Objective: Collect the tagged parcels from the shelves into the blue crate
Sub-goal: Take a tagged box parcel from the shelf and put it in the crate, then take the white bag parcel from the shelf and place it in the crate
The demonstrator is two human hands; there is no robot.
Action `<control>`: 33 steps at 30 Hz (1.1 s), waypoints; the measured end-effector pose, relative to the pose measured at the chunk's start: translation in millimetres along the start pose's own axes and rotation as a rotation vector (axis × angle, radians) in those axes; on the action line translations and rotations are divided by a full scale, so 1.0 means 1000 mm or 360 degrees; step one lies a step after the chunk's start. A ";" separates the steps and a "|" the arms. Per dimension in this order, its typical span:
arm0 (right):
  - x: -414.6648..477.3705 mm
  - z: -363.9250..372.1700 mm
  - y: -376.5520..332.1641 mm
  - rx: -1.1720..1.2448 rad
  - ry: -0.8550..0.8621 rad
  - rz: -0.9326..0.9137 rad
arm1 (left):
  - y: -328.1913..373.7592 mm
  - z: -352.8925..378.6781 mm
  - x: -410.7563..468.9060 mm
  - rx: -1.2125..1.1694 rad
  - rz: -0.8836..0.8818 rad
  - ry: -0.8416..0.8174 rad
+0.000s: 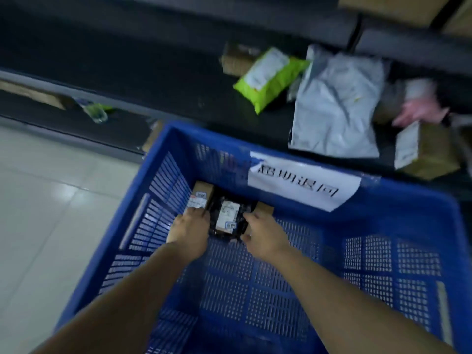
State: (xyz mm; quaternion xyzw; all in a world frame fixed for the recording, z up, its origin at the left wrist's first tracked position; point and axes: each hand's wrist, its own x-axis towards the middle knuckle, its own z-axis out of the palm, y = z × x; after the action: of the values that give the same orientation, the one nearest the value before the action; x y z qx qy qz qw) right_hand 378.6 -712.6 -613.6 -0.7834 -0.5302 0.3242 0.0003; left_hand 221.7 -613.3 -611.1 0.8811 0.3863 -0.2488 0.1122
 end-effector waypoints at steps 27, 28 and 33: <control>-0.161 -0.284 -0.418 -0.0736 0.0492 -0.0960 | -0.233 -0.284 -0.361 -0.0111 -0.0858 0.0971; -0.162 -0.285 -0.437 -0.0750 0.0505 -0.0977 | -0.248 -0.288 -0.370 -0.0100 -0.0874 0.0993; -0.166 -0.283 -0.536 -0.0753 0.0581 -0.1023 | -0.332 -0.302 -0.416 -0.0022 -0.0944 0.1070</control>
State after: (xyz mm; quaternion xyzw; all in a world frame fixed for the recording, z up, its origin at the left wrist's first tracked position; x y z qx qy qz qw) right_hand 39.4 -518.2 -121.4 -0.6015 -0.7980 0.0335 0.0154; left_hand -157.0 -530.9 -137.8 0.7634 0.6389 0.0326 -0.0899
